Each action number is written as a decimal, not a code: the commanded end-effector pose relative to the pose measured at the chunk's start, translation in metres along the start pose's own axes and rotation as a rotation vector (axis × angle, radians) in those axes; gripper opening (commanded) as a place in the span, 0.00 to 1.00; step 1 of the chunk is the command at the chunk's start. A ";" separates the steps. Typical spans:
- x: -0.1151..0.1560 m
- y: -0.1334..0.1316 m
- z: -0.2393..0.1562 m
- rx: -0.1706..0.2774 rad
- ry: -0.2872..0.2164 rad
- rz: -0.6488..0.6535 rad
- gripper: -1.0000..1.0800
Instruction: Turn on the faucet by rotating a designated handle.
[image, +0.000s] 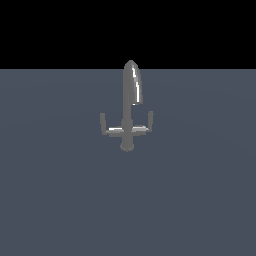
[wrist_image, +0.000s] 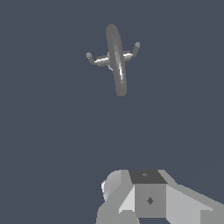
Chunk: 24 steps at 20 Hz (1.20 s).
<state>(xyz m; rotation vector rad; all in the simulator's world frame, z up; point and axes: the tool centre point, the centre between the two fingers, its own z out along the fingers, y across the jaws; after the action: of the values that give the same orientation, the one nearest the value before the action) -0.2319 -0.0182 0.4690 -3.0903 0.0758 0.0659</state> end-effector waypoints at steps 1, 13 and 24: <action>0.008 0.003 0.003 0.024 -0.012 0.011 0.00; 0.072 0.029 0.033 0.222 -0.102 0.095 0.00; 0.131 0.052 0.074 0.425 -0.194 0.175 0.00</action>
<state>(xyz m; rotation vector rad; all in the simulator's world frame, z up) -0.1144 -0.0691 0.3937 -2.6625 0.2956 0.2987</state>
